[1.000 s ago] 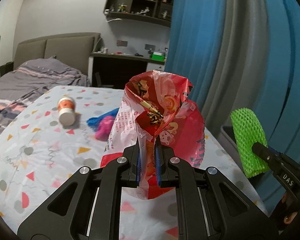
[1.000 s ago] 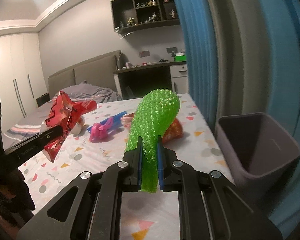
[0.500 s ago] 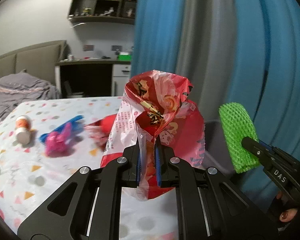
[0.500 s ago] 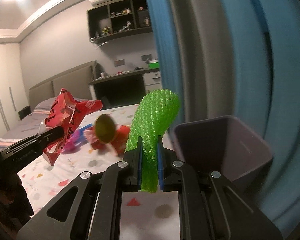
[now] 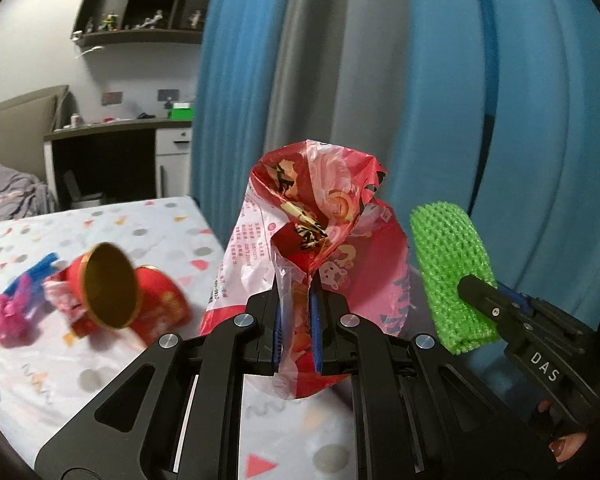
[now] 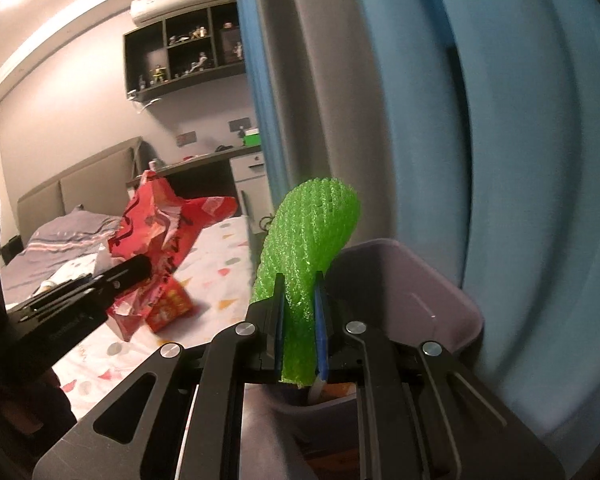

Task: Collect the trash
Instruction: 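Carry the wrapper and mesh sleeve over the grey bin with both tools, then open both tools to drop the wrapper and mesh sleeve into the bin, then move both open tools back over the remaining trash on the bed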

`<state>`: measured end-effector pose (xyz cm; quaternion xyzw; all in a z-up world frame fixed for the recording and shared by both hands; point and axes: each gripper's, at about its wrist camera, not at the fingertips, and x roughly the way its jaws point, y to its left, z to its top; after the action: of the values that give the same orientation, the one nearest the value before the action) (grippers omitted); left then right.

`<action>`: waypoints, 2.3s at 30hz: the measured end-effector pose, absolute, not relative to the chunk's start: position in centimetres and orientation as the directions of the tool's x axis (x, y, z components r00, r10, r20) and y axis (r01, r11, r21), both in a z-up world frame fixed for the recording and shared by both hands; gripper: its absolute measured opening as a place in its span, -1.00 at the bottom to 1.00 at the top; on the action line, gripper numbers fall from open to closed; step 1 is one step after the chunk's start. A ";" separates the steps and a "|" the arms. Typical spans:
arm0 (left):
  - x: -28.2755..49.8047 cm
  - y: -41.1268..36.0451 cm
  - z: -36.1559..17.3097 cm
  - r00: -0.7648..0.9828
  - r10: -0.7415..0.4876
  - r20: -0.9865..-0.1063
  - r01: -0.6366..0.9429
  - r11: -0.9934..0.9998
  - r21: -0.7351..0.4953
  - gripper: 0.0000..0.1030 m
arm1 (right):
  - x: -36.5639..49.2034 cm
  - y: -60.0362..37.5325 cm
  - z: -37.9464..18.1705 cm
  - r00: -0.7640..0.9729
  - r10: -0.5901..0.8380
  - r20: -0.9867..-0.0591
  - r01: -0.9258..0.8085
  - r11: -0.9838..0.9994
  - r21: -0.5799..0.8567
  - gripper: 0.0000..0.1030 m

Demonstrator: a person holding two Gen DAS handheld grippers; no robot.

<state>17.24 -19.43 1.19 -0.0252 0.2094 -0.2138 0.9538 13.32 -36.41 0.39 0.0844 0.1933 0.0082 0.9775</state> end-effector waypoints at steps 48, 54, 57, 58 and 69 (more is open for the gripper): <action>23.1 -20.3 -3.3 0.767 -0.454 -0.454 0.392 0.891 -0.230 0.65 | 17.2 -38.0 -1.1 0.900 -0.037 -0.435 0.122 0.978 0.169 -0.27; 21.2 -16.9 -2.6 0.832 -0.351 -0.430 0.290 0.935 -0.202 0.71 | 16.4 -37.6 -0.7 0.908 -0.049 -0.416 0.132 0.976 0.173 -0.10; 20.5 -15.5 -2.4 0.851 -0.295 -0.434 0.237 0.954 -0.182 0.72 | 15.9 -37.6 -0.5 0.911 -0.057 -0.408 0.141 0.974 0.179 -0.04; 20.1 -14.9 -2.4 0.858 -0.276 -0.434 0.219 0.960 -0.177 0.72 | 15.6 -37.5 -0.3 0.913 -0.054 -0.404 0.139 0.973 0.184 -0.03; 15.9 -7.4 -1.6 0.898 -0.095 -0.429 0.042 0.990 -0.131 0.72 | 12.1 -33.5 1.0 0.939 0.016 -0.345 0.058 0.978 0.203 0.31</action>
<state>15.91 -7.43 -1.56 -0.0593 0.2227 -0.0354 0.9724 12.06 -33.55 1.01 0.1054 0.1748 -0.0108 0.9789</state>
